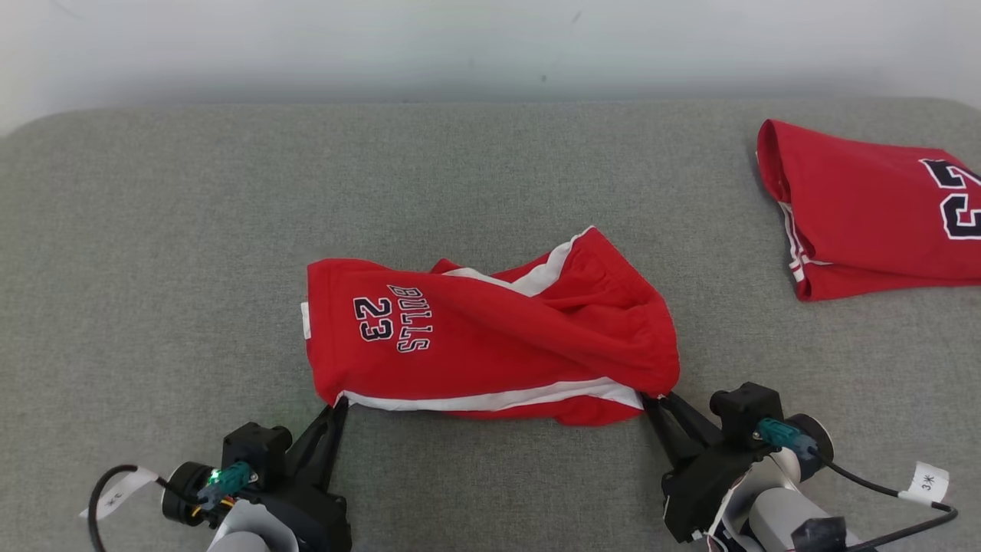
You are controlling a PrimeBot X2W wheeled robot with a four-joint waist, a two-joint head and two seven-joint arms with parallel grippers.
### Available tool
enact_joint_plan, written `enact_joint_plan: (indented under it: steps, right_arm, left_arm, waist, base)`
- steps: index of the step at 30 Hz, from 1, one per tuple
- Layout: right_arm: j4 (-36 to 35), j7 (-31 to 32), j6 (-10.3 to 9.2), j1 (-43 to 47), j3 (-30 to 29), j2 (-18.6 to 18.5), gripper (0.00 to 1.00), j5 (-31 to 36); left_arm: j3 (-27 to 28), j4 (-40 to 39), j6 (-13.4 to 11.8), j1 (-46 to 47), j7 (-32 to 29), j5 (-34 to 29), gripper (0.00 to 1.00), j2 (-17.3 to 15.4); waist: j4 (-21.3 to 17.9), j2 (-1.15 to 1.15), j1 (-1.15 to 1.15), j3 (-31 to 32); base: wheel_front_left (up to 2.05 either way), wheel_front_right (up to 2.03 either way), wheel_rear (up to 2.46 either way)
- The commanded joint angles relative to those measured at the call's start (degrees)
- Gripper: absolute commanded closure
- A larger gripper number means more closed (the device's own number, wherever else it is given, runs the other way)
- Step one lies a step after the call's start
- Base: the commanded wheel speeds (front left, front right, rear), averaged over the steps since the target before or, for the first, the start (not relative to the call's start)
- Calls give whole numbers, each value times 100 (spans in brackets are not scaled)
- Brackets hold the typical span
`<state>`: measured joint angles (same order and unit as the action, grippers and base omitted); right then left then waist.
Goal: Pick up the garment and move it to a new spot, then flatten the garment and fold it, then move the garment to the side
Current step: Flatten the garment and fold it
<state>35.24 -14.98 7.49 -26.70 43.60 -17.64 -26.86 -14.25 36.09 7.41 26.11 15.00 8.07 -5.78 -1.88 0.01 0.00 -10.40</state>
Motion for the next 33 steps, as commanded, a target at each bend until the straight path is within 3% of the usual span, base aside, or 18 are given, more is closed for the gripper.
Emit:
enact_joint_plan:
  steps: [1, 10, 14, 19, 25, 28, 33]
  right_arm:
    - [-75, -27, 1, 31, -25, -42, 100, -62]
    - [-975, -20, 1, 572, -222, -262, 100, -478]
    - [-1433, -1, 1, 648, -185, -429, 100, -703]
    - [-2046, 230, 1, 351, -247, -519, 100, -1241]
    - [-2157, 660, 1, -878, -92, -675, 100, -1403]
    - [-1671, 937, 1, -2028, -17, -421, 100, -1852]
    - [-768, 1346, 1, -3685, -146, -161, 100, -2608]
  left_arm:
    - [3, -116, -4, -121, 24, 30, 100, -9]
    - [9, -1297, -5, -837, 24, -27, 100, -72]
    - [-27, -1804, -4, -947, 24, -95, 100, -266]
    - [-125, -2317, -2, -433, -169, 13, 100, -587]
    - [-336, -2550, -3, 780, -712, 560, 100, -1177]
    - [-543, -2314, -2, 1837, -1038, 958, 100, -1574]
    - [-837, -1789, -2, 3389, -1272, 1377, 100, -1883]
  waist:
    - [12, -1, 0, 62]
    - [92, -1, 0, 328]
    - [136, -1, 0, 403]
    - [176, -1, 0, 398]
    - [35, -1, 0, 123]
    - [-90, -1, 0, -241]
    - [-175, -1, 0, -812]
  base:
    - [0, 0, 0]
    - [0, 0, 0]
    - [0, 0, 0]
    - [0, 0, 0]
    - [0, 0, 0]
    - [0, 0, 0]
    - [0, 0, 0]
